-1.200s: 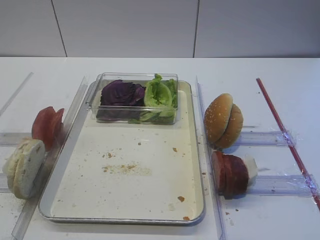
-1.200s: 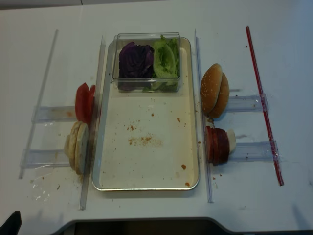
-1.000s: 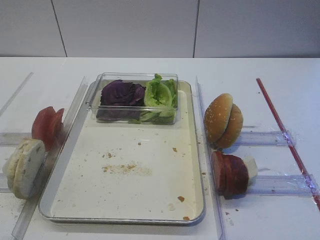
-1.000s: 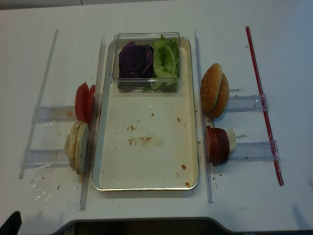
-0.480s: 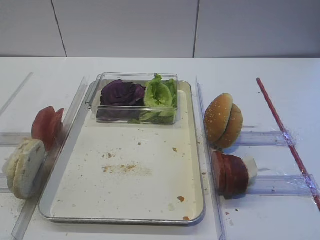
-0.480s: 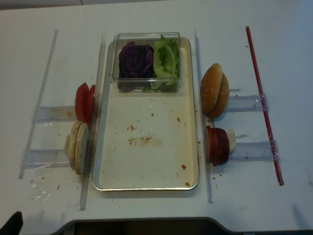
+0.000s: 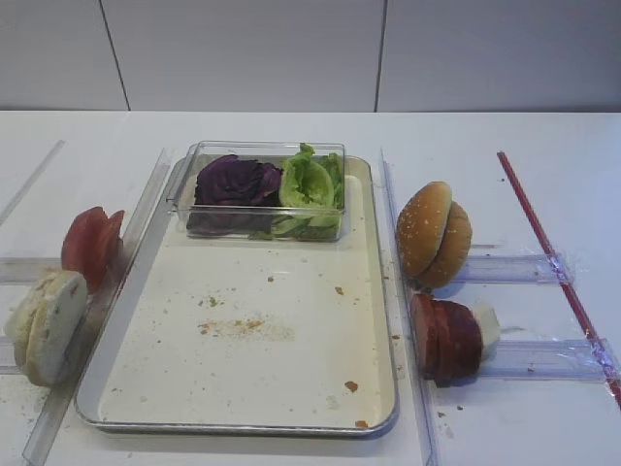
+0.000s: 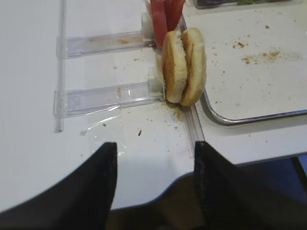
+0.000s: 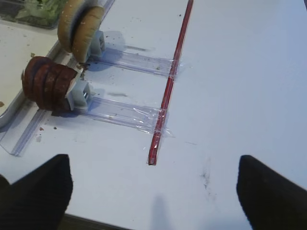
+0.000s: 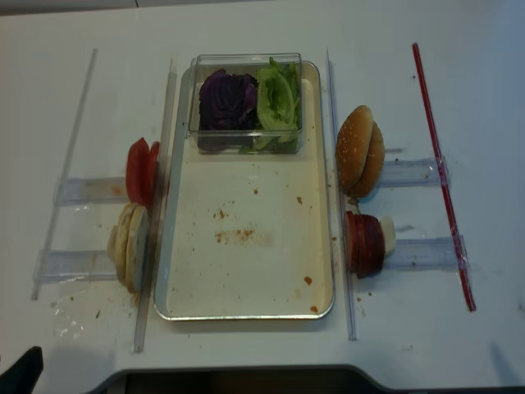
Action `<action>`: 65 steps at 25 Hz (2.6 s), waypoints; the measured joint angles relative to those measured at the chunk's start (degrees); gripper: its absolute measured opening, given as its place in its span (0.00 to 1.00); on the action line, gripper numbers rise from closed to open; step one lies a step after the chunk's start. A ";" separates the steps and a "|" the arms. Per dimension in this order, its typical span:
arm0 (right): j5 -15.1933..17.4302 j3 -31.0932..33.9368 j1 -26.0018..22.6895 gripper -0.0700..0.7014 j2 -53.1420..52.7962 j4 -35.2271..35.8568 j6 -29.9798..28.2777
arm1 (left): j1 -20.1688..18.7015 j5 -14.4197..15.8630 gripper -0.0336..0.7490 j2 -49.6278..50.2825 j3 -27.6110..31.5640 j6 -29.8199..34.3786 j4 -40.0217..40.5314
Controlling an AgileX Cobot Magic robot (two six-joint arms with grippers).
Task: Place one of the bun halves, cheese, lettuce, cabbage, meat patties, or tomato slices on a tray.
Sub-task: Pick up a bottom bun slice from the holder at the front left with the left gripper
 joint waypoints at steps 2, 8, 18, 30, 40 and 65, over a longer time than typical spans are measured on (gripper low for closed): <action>0.00 0.00 0.00 0.99 0.00 0.00 0.00 | 0.00 0.27 0.49 3.81 -2.88 -0.56 -0.09; 0.00 0.00 0.00 0.99 0.00 0.00 0.00 | 0.00 4.74 0.49 18.33 -11.91 -3.06 -0.09; 0.00 0.00 0.00 0.99 0.00 0.00 0.00 | -0.04 4.64 0.49 39.02 -22.30 -4.90 -0.09; 0.00 0.00 0.00 0.99 0.00 0.00 0.00 | -0.13 4.43 0.49 48.77 -22.80 -6.16 -3.64; 0.00 0.00 0.00 0.99 0.00 0.00 0.00 | -11.56 4.04 0.49 55.68 -22.80 -10.77 -2.25; -0.10 0.00 0.00 0.99 0.00 0.00 0.00 | -16.26 0.36 0.49 76.51 -30.84 -14.42 1.06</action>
